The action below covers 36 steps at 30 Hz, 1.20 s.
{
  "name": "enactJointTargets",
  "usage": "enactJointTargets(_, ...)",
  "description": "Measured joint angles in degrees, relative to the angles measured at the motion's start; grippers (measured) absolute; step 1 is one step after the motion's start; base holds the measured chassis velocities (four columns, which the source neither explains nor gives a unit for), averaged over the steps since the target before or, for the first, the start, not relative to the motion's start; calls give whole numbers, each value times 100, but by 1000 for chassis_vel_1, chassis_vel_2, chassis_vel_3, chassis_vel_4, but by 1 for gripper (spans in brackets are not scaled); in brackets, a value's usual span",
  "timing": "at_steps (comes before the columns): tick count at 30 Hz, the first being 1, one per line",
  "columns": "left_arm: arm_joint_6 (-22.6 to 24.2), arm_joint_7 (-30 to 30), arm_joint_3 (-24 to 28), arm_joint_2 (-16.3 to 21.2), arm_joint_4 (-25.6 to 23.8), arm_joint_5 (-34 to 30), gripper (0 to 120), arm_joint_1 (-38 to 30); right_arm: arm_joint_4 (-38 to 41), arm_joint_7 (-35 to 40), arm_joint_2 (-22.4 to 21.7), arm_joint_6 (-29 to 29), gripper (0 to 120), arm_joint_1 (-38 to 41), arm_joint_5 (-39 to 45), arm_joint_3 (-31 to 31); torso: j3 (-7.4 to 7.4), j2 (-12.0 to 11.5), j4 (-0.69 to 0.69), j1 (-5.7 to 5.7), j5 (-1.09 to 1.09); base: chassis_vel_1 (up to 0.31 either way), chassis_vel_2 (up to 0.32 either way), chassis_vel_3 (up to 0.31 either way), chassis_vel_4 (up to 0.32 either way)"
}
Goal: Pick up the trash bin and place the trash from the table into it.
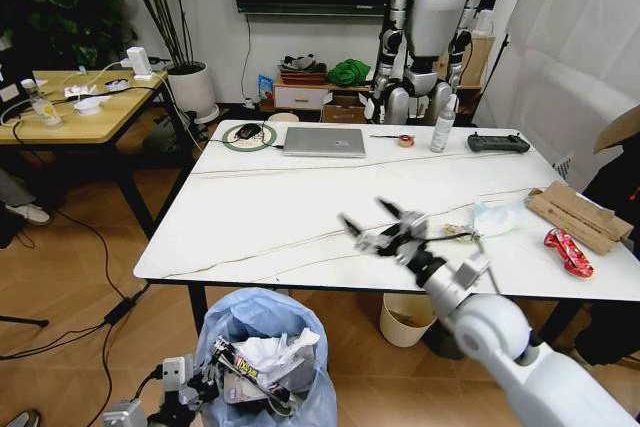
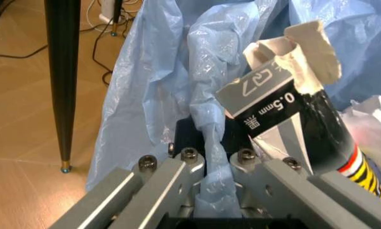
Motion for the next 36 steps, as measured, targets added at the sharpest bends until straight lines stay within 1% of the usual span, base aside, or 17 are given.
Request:
enactJointTargets(7,3,-3,65,-30,9,-17,0,-71,-257,81,141,-87,100,-463,-253,664,0,0,1,0,1,0,0,0,0)
enactJointTargets(10,5,-3,69,-29,7,-29,0,-77,-266,26,192,-87,100,-696,-16,989,-1,0,0,0,0,0,0,0,0)
enactJointTargets(12,5,-3,66,-52,1,-29,0,-73,-275,-215,231,-58,100,-839,173,1190,0,0,1,0,-1,0,0,0,0)
enactJointTargets(16,4,-3,51,-63,-7,-28,0,-56,-294,-431,315,2,100,-1011,227,1401,0,0,2,0,0,0,0,0,0)
enactJointTargets(24,-3,-3,73,-44,9,-28,0,-122,-268,-612,587,47,100,-1548,-18,2025,-1,0,2,-1,0,0,0,0,0)
enactJointTargets(27,-6,-3,115,-9,44,-44,0,-183,-257,-750,864,92,100,-1853,-149,2559,-1,0,-1,-2,-1,0,0,0,0)
enactJointTargets(28,-6,-3,115,-9,44,-44,0,-183,-257,-750,864,92,100,-1853,-149,2559,-1,0,-1,-2,-1,0,0,0,0)
enactJointTargets(32,-9,-5,165,34,48,-61,0,-217,-288,-781,999,115,100,-1925,-183,2872,-1,0,0,-2,0,0,0,0,0)
enactJointTargets(33,-9,-5,173,59,40,-62,0,-217,-288,-761,1018,119,100,-1973,-162,2983,-1,0,2,-1,-1,0,0,0,0)
enactJointTargets(36,-11,-7,172,77,23,-62,0,-220,-262,-726,1018,184,100,-2178,-127,3133,-1,0,2,-1,1,0,0,0,0)
